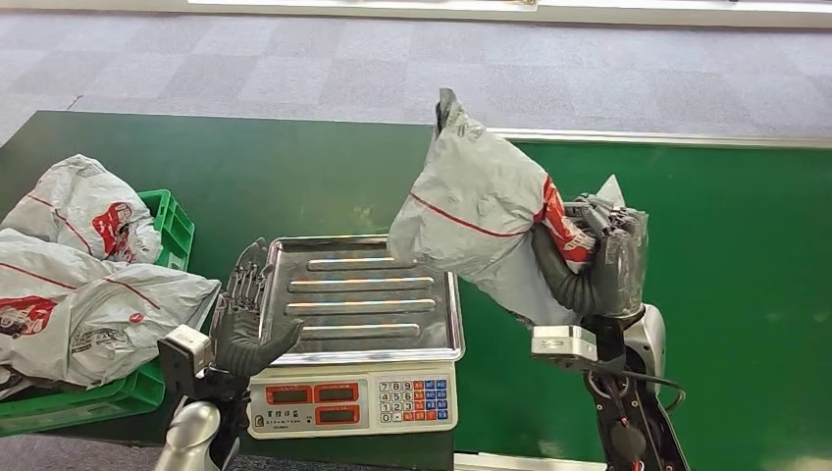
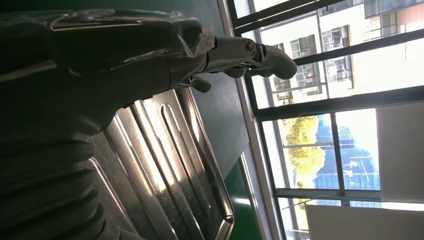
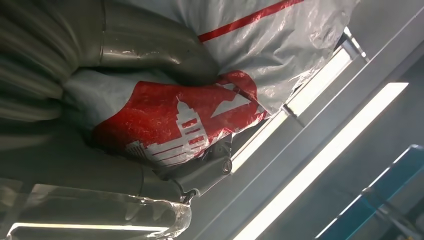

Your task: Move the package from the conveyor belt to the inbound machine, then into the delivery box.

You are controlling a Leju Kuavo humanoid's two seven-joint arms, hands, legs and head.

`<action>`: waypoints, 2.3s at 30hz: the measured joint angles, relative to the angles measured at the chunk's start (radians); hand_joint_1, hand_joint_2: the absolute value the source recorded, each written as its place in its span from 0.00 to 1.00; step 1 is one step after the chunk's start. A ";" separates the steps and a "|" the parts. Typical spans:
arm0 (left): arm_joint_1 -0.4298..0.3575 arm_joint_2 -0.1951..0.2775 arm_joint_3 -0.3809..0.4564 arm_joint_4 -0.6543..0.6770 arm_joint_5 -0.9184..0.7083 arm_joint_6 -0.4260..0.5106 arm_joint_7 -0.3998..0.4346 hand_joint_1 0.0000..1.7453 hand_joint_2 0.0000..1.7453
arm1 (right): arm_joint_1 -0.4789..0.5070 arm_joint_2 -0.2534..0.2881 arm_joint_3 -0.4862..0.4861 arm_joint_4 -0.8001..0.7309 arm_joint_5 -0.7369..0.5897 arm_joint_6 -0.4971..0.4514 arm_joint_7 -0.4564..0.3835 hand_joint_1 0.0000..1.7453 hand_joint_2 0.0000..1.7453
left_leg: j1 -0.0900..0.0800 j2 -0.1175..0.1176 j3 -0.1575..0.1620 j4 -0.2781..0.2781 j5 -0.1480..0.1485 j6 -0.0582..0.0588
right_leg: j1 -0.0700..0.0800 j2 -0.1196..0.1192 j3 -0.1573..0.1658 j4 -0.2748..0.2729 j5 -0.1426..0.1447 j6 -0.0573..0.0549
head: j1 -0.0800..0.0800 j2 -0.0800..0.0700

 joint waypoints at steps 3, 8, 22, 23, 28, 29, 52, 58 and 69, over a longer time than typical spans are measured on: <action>-0.010 0.000 -0.002 0.009 0.002 -0.001 -0.002 0.00 1.00 | -0.042 -0.006 0.068 0.035 0.046 0.017 -0.004 0.97 1.00 | 0.000 0.001 -0.001 0.000 0.000 0.000 | 0.000 0.000 -0.001 0.000 0.000 0.000 | 0.000 0.000; -0.030 0.001 -0.005 0.024 0.004 -0.001 -0.003 0.00 1.00 | -0.129 -0.006 0.188 0.119 0.074 0.056 0.004 0.99 1.00 | 0.000 -0.001 -0.001 0.000 0.001 0.000 | 0.000 -0.001 -0.001 0.000 0.000 0.000 | 0.000 0.000; -0.034 0.016 -0.022 0.043 0.016 -0.002 -0.008 0.00 1.00 | -0.263 0.029 0.427 0.466 0.279 0.093 0.108 1.00 1.00 | 0.000 -0.003 -0.002 0.000 0.001 0.000 | 0.000 -0.002 -0.001 0.000 0.000 0.000 | 0.000 0.000; -0.033 0.017 -0.023 0.043 0.016 -0.002 -0.008 0.00 1.00 | -0.271 0.030 0.439 0.496 0.294 0.097 0.118 1.00 1.00 | 0.000 -0.003 -0.002 0.000 0.001 0.000 | 0.000 -0.002 -0.001 0.000 0.000 0.000 | 0.000 0.000; -0.025 0.022 -0.025 0.043 0.018 -0.002 -0.009 0.00 1.00 | -0.302 0.034 0.479 0.598 0.317 0.113 0.140 1.00 1.00 | 0.000 -0.002 -0.002 0.000 0.001 0.000 | 0.000 -0.002 -0.001 0.000 0.000 0.000 | 0.000 0.000; -0.024 0.023 -0.025 0.043 0.018 -0.002 -0.009 0.00 1.00 | -0.309 0.035 0.485 0.614 0.320 0.122 0.146 1.00 1.00 | 0.000 -0.002 -0.001 0.000 0.001 0.000 | 0.000 -0.002 -0.001 0.000 0.000 0.000 | 0.000 0.000; -0.032 0.023 -0.038 0.059 0.015 -0.024 -0.010 0.00 1.00 | -0.312 0.056 0.500 0.690 0.260 0.118 0.108 0.17 1.00 | 0.000 -0.002 -0.001 0.000 0.001 0.000 | 0.000 -0.002 -0.001 0.000 0.000 0.000 | 0.000 0.000; -0.037 0.023 -0.044 0.062 0.015 -0.024 -0.011 0.00 1.00 | -0.298 0.056 0.492 0.669 0.239 0.107 0.097 0.00 1.00 | 0.000 -0.002 -0.001 0.000 0.001 0.000 | 0.000 -0.002 -0.001 0.000 0.000 0.000 | 0.000 0.000; -0.025 0.008 -0.047 0.041 0.003 -0.007 0.005 0.00 1.00 | -0.134 0.089 0.306 0.410 -0.054 0.001 0.014 0.00 1.00 | 0.000 -0.003 -0.001 0.000 0.001 0.000 | 0.000 -0.003 -0.002 0.000 0.000 0.000 | 0.000 0.000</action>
